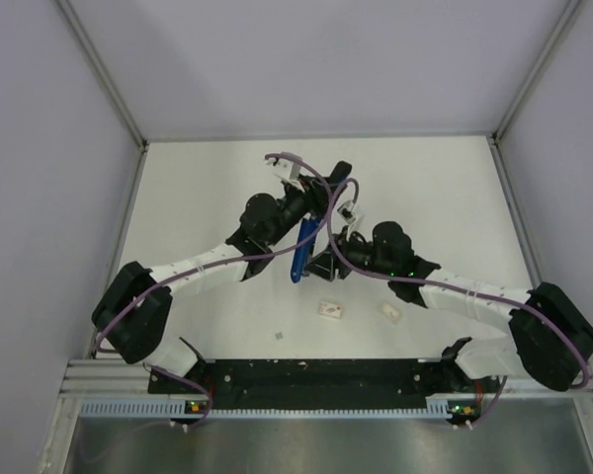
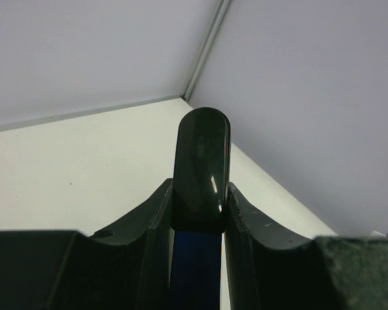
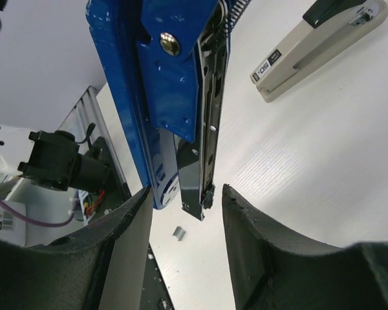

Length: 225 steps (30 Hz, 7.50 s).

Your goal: Unload the staples from the stapler

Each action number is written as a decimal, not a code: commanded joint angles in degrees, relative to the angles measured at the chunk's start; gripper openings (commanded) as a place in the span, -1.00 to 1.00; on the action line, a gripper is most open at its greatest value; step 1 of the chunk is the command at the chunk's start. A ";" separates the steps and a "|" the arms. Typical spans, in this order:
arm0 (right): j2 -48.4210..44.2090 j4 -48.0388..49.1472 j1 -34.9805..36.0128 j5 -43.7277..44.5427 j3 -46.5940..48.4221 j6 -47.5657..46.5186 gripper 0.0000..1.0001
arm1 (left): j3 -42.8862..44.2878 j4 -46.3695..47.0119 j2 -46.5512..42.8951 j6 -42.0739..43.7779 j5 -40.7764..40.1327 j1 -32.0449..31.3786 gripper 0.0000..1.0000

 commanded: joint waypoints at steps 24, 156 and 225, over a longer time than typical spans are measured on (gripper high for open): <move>8.90 -2.84 0.46 8.98 10.21 -9.62 -0.08 | 10.46 -11.60 3.31 15.19 0.33 -1.69 -1.00; 8.71 -36.07 0.55 27.26 19.34 -14.19 0.07 | 0.80 -59.76 -26.66 7.81 -7.14 7.02 0.97; 32.46 -41.16 0.46 32.53 31.49 -15.33 -0.51 | -8.35 -65.83 -39.85 10.71 3.32 7.02 0.97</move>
